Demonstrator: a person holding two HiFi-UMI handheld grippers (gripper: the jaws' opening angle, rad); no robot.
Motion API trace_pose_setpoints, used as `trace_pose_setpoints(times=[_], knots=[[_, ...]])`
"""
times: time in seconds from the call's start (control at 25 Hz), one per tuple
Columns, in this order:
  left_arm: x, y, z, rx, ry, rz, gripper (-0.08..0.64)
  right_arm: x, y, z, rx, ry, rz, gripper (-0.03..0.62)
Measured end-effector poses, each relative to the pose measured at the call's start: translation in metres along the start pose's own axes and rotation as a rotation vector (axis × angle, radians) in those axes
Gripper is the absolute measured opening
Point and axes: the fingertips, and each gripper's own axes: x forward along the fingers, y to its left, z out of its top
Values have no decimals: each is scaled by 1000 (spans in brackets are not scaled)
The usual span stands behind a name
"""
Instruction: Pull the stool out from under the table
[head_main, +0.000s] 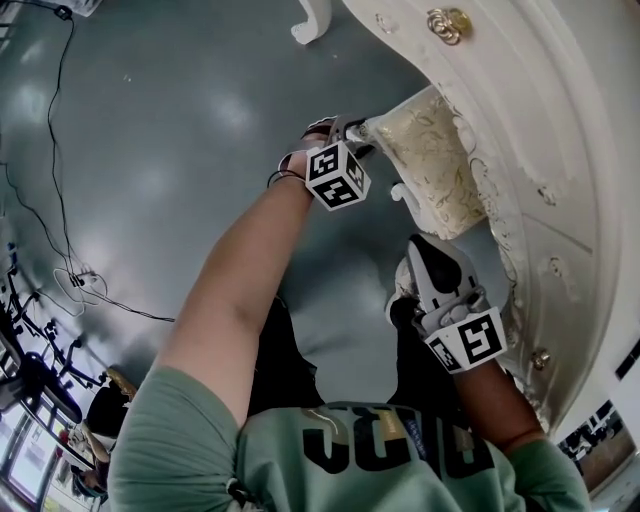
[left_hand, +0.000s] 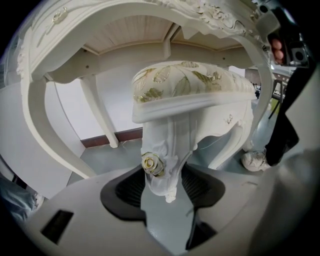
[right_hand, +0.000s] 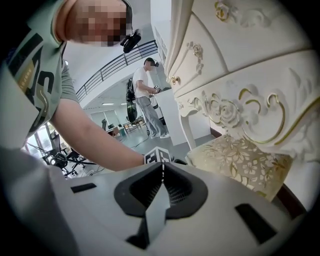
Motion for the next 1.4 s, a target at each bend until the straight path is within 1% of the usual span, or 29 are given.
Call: trace_pose_setpoints(times=[0.2, 0.48, 0.76, 1.0, 1.24, 1.4], knots=[[-17, -7, -18, -20, 4, 8, 230, 0, 14, -7, 9, 4, 21, -5], [-50, -7, -56, -31, 19, 23, 230, 7, 38, -15, 6, 26, 48, -5], [-91, -2, -97, -44, 36, 26, 230, 26, 71, -6, -22, 29, 75, -5], [-128, 0, -133, -64, 66, 29, 230, 36, 90, 14, -53, 14, 56, -5], [-181, 8, -190, -81, 67, 41, 230, 54, 134, 27, -97, -3, 22, -5], [-185, 6, -192, -77, 70, 39, 229, 47, 126, 30, -104, -7, 0, -5]])
